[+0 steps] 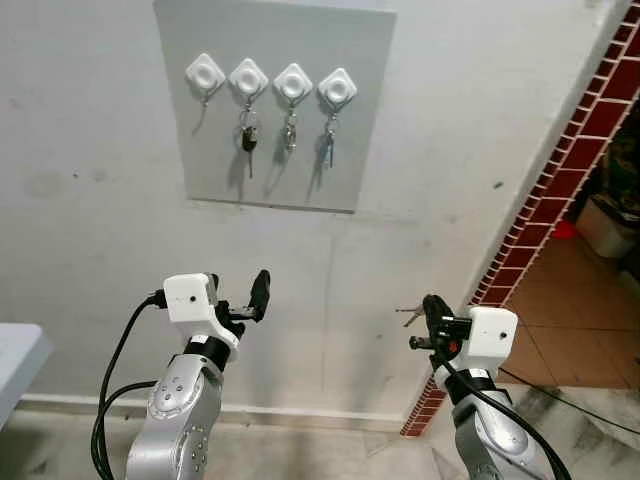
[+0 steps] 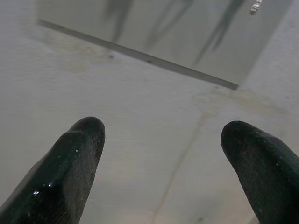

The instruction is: Hang keys on a hook

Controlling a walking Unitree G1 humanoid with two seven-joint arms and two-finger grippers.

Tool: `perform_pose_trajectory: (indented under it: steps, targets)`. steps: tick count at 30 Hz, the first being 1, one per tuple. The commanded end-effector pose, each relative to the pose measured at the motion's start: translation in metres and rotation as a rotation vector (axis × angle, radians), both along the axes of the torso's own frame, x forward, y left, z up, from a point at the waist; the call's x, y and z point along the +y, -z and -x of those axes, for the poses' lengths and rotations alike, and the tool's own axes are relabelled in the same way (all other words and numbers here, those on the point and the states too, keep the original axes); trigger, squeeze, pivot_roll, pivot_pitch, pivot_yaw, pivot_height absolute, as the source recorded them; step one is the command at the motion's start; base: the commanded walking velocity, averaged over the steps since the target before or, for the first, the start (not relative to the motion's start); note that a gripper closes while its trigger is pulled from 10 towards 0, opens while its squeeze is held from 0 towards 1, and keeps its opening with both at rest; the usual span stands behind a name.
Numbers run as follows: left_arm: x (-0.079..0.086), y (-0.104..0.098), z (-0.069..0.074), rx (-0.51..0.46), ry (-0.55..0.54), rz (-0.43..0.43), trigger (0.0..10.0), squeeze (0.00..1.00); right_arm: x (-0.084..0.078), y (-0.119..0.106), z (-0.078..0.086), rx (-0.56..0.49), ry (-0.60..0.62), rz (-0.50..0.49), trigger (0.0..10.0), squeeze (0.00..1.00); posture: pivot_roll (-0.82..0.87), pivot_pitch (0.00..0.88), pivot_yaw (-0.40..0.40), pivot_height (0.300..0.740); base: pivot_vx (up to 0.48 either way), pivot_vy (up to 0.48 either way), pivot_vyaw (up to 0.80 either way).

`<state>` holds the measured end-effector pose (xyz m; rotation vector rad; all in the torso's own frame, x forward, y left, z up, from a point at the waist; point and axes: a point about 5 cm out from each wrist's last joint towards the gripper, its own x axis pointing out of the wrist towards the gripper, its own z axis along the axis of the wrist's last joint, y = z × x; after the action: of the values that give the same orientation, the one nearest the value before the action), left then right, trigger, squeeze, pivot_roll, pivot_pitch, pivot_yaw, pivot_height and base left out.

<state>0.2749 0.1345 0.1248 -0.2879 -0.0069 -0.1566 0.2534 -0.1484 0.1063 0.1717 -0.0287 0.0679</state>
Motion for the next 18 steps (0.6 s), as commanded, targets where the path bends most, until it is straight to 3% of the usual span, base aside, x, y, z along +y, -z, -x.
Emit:
perform_pose_trajectory:
  steps: [1, 18]
  targets:
    - [-0.0041, -0.0044, -0.0044, -0.009, 0.038, -0.007, 10.0, 0.0, -0.0031, -0.0009, 0.0, -0.011, 0.028, 0.001, 10.0, 0.0, 0.02, 0.018, -0.005, 0.74, 0.0, 0.0, 0.0]
    - [-0.0064, -0.0053, -0.012, 0.01, 0.084, 0.005, 10.0, 0.0, -0.006, 0.0017, 0.0074, -0.021, 0.097, -0.015, 10.0, 0.0, -0.01, 0.022, 0.045, 0.74, 0.0, 0.0, 0.0]
